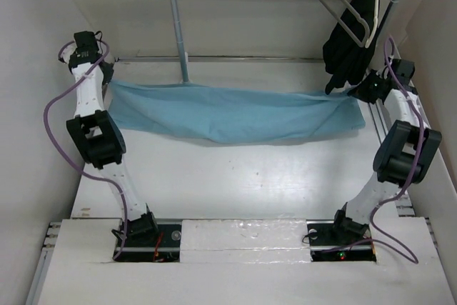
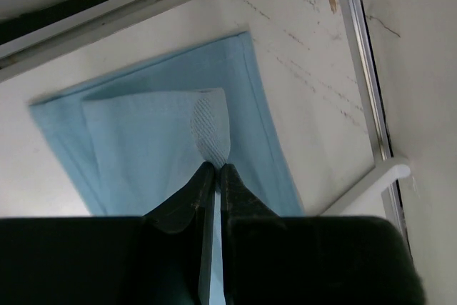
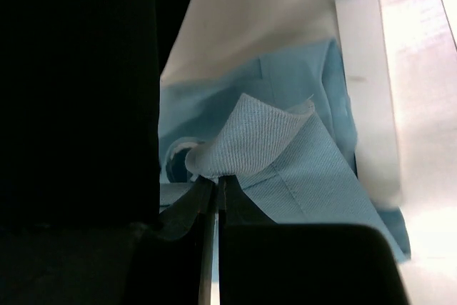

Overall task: Place the trousers on the hanger
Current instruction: Fold the trousers at the center of the board.

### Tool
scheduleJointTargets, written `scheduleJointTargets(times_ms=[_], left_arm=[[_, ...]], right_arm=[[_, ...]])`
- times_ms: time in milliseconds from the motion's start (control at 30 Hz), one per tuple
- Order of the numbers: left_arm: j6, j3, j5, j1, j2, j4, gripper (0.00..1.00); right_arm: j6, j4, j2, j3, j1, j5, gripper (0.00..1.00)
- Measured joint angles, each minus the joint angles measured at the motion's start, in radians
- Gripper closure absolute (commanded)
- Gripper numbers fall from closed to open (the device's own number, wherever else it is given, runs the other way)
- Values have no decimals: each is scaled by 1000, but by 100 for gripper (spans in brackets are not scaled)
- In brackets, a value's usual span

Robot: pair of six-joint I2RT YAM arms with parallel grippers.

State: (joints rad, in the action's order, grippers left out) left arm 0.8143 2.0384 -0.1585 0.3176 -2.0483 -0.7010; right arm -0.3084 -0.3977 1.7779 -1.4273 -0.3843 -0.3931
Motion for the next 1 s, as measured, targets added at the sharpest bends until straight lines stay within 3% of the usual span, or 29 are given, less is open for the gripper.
scheduleJointTargets(times_ms=[300,367,400,433,467,567,600,633,700,733,833,867,900,933,1000], left_arm=[[0,134,34,-3,-228,33,100],[-6,151,45,-3,-250,36,86],[-17,166,60,-2,-270,53,86],[-26,171,73,-2,-273,67,80],[-37,171,83,-2,-273,79,74],[-64,167,117,5,-255,121,64],[-72,158,124,11,-240,131,64],[-79,134,127,18,-217,141,52],[-100,52,114,33,-143,144,48],[-105,1,95,40,-98,143,48],[-116,-184,60,60,55,148,54],[-112,-261,57,68,109,158,54],[-104,-335,64,79,158,163,54],[-95,-416,80,92,199,183,55],[-71,-578,141,119,257,234,55]], right_arm=[[-63,52,166,-129,29,-8,96],[-77,74,203,-142,38,-3,84],[-83,80,216,-144,40,-2,84],[-85,82,231,-150,46,0,77],[-90,87,243,-155,47,3,57],[-92,100,247,-157,54,14,25],[-88,104,244,-160,56,15,19],[-82,110,239,-161,57,15,14],[-66,109,211,-153,59,16,10],[-60,111,187,-137,59,17,10],[-46,135,45,-10,59,23,35],[-47,139,-14,42,59,26,75],[-43,150,-72,93,60,29,93],[-51,160,-126,141,61,33,100],[-53,173,-217,221,64,38,100]])
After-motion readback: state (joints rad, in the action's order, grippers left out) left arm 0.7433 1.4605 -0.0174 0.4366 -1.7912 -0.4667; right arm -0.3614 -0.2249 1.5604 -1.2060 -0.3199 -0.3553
